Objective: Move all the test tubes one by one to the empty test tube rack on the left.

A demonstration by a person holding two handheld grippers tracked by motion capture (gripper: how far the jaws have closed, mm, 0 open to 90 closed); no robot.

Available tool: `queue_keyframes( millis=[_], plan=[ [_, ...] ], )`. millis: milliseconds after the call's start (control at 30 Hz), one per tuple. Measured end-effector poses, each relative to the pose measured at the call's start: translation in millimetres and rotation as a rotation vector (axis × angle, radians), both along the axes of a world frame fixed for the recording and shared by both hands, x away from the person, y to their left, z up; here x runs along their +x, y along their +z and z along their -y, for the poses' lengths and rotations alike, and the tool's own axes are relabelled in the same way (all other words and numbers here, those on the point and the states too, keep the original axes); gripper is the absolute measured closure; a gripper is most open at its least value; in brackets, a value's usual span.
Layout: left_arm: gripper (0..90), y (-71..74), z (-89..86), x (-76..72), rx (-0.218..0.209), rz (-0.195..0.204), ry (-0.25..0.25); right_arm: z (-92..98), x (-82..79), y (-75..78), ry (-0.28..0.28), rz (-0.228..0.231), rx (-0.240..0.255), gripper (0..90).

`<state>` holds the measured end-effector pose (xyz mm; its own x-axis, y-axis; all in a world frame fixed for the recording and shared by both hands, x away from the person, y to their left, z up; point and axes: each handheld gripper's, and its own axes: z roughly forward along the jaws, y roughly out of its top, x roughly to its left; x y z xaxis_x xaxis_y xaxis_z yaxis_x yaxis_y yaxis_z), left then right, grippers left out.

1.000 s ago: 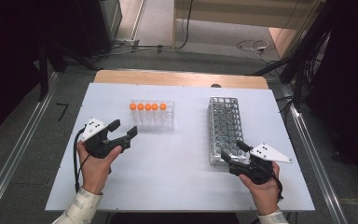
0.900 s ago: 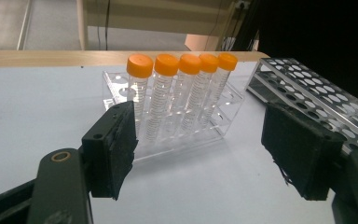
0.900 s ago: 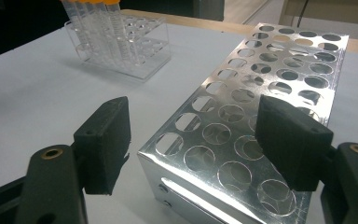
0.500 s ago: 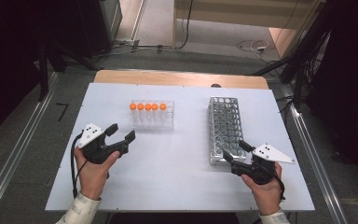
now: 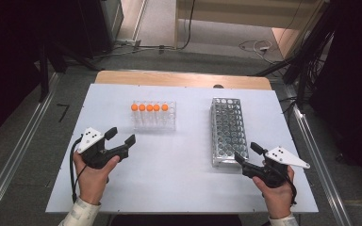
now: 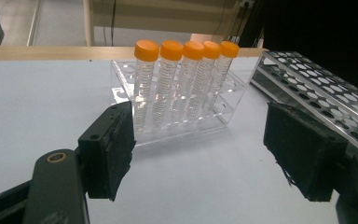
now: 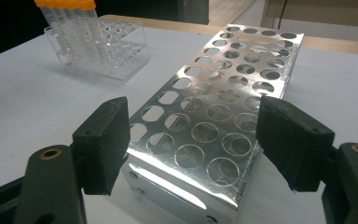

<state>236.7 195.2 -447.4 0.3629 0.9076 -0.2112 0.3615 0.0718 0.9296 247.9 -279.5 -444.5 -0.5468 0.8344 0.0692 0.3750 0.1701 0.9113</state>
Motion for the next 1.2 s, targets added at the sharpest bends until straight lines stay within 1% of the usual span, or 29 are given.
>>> queue_keyframes(
  millis=[167, 333, 467, 600, 800, 1200],
  plan=[
    [24.5, -1.9, -1.7, -2.4, 0.002, -0.004, 0.004, 5.6, -0.1, 0.2, -0.013, -0.001, 0.001, 24.8],
    [24.4, -2.5, -4.2, -5.5, -0.001, 0.002, 0.009, 11.3, -0.1, 0.4, -0.03, -0.003, 0.006, 24.8],
    [24.2, -4.7, -5.8, -7.4, 0.0, -0.004, 0.012, 17.0, 0.4, -0.3, -0.043, -0.002, 0.005, 24.8],
    [21.6, -6.4, -7.4, -9.2, 0.002, -0.007, 0.02, 22.7, 0.5, -1.0, -0.059, -0.003, 0.006, 24.8],
    [21.4, -7.7, -10.9, -12.9, 0.0, -0.008, 0.029, 29.2, 1.0, -2.0, -0.077, -0.007, 0.006, 24.8],
    [20.1, -16.2, -27.1, -17.0, 0.002, -0.034, 0.078, 45.3, 2.5, -5.2, -0.124, -0.024, 0.008, 24.7]
  ],
)
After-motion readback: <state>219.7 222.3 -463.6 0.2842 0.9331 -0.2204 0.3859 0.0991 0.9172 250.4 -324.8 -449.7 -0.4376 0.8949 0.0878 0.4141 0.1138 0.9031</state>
